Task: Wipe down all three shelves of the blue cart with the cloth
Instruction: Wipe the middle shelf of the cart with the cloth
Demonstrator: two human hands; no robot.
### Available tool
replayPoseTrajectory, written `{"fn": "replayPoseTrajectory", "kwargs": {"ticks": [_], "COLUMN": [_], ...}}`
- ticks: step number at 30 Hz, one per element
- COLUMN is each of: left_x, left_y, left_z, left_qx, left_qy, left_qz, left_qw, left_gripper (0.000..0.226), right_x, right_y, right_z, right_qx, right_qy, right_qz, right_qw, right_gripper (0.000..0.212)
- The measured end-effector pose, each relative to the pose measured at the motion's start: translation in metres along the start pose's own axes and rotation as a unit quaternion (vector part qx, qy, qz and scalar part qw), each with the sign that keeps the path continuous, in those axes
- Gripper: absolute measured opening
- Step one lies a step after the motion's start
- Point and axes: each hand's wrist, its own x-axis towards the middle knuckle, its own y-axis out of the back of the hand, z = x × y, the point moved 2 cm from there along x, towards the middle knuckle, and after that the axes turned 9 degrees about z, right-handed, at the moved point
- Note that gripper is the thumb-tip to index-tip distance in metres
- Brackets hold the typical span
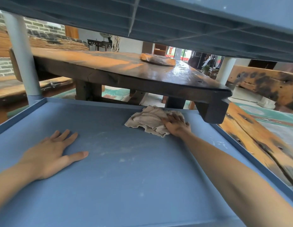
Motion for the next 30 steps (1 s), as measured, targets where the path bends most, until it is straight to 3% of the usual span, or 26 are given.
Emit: {"fn": "replayPoseTrajectory", "kwargs": {"ticks": [7,11,21,26,30], "left_x": [-0.011,-0.019,-0.048,-0.060,-0.062], "left_y": [0.000,-0.001,0.001,0.001,-0.001], "left_z": [-0.007,-0.014,-0.032,-0.031,-0.031], "left_qx": [-0.024,-0.032,-0.035,-0.015,-0.005], "left_qy": [-0.033,-0.050,-0.084,-0.096,-0.107], "left_qz": [0.013,0.016,-0.007,-0.005,0.004], "left_qw": [0.999,0.998,0.996,0.995,0.994], "left_gripper": [0.114,0.116,0.103,0.109,0.104], "right_x": [-0.010,-0.026,-0.081,-0.087,-0.085], "right_y": [-0.002,0.002,0.008,0.021,0.008], "right_z": [0.008,0.016,0.022,-0.001,-0.046], "right_qx": [0.034,-0.017,-0.026,-0.119,-0.066], "right_qy": [-0.013,0.005,-0.008,-0.015,0.080], "right_qz": [-0.016,0.009,0.025,0.032,0.009], "right_qw": [0.999,1.000,0.999,0.992,0.995], "right_gripper": [0.063,0.072,0.070,0.071,0.064]}}
